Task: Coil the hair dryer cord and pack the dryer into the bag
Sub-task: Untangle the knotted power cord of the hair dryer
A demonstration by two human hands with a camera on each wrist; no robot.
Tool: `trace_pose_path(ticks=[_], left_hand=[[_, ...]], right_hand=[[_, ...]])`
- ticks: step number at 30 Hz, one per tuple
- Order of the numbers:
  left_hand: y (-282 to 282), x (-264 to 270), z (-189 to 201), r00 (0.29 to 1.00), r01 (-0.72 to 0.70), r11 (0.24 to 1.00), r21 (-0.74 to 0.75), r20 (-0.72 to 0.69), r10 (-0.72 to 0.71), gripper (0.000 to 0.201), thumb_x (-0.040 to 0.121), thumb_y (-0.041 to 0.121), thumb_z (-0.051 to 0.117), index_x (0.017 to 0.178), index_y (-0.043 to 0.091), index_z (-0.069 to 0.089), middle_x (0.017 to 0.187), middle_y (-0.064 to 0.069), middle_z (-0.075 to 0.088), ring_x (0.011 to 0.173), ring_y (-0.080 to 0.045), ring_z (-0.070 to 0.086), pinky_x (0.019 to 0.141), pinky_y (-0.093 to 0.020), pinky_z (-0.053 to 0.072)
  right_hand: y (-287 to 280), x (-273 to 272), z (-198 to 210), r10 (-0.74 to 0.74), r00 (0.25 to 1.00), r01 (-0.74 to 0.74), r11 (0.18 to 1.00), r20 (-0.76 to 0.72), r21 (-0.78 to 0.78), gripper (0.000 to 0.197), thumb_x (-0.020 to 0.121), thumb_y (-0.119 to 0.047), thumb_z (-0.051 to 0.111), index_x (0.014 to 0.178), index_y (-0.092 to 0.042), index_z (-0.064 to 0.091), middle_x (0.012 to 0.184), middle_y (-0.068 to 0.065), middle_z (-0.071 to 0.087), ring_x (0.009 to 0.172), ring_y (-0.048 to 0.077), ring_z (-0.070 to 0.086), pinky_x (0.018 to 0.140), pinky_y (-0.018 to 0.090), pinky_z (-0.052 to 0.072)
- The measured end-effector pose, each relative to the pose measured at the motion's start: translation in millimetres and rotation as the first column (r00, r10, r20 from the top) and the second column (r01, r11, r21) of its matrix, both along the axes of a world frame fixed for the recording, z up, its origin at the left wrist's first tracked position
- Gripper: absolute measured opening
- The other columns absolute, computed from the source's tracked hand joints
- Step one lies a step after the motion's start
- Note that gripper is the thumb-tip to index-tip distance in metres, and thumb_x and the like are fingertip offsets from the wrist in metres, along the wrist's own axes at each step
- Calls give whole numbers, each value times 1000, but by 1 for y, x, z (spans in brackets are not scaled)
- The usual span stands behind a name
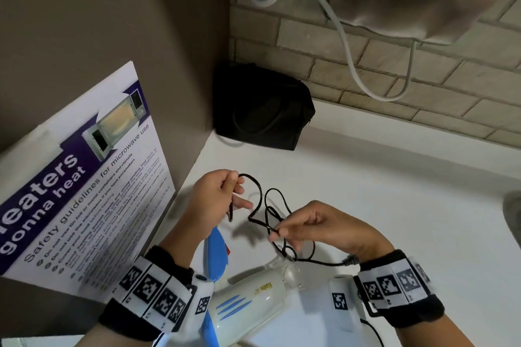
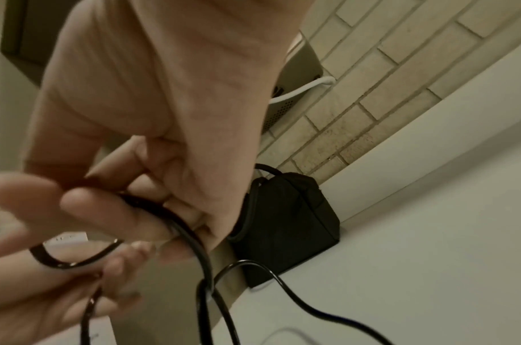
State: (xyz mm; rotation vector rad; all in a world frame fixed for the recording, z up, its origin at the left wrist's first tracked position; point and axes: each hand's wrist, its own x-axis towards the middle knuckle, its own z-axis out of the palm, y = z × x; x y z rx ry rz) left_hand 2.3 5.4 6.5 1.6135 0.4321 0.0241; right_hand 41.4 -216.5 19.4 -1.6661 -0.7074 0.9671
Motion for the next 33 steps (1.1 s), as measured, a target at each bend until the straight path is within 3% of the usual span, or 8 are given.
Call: trace_pose_path(ticks=[2,5,9,14,21,23,27,33], left_hand=[[1,0,5,1000,-26,999,-31,9,26,30,102,21,38,82,12,59,74,-3,55,54,-19,71,63,-27,55],[5,-1,12,997,-55,996,-73,42,58,29,101,20,39,82,11,59,73,-4,53,57,-22,72,64,-30,57],[10,-7,22,995,-39,990,-136,85,51,28,101,15,39,82,6,58,70,-5,50,55,-21,72,54,-20,56],[14,-16,18,998,-16,988,-154,62,26,29,101,12,38,79,5,55,69,-7,48,55,-21,72,53,-20,55],[14,-14,-1,1000,-31,992,-125,-10,30,48,80,-22,22,53,13,40,56,-5,40,45,-21,56,71,-44,50],[12,-14,-3,1000,17,995,-102,-3,-17,48,78,-22,21,55,12,45,59,-5,39,44,-17,49,71,-42,50],[9,-14,6,993,107,992,-70,49,-104,45,80,-21,18,68,9,50,66,-3,34,53,-13,37,72,-36,56],[4,-12,2,983,163,985,50,80,-166,36,98,-3,27,80,10,56,73,-2,50,59,-11,45,72,-27,49]], right_hand=[[-1,2,-9,-5,1000,4,997,-16,-73,14,90,-13,65,99,-11,76,70,1,72,83,18,67,98,32,48],[-2,7,-26,-60,998,61,986,12,-152,10,86,-18,70,88,-14,79,83,8,76,97,21,70,95,26,50],[-2,16,-47,-184,982,190,966,50,-178,15,84,-18,72,92,-5,77,82,10,75,74,12,66,77,27,54],[-2,24,-55,-327,943,332,935,65,-123,7,84,-11,71,85,-10,78,73,1,75,72,20,65,81,36,55],[5,29,-61,-517,836,532,846,183,-39,10,83,-21,74,82,-11,76,83,19,71,80,19,66,91,45,51],[5,29,-57,-481,858,494,868,180,-40,9,87,-17,69,86,-9,72,95,27,66,86,21,66,90,40,51],[5,29,-36,-356,932,360,931,71,-66,31,94,3,47,116,-10,63,120,5,67,111,11,64,93,25,47],[26,20,-14,101,951,-41,978,291,-205,42,94,-33,58,134,-34,50,141,-18,48,130,-4,40,108,17,31]])
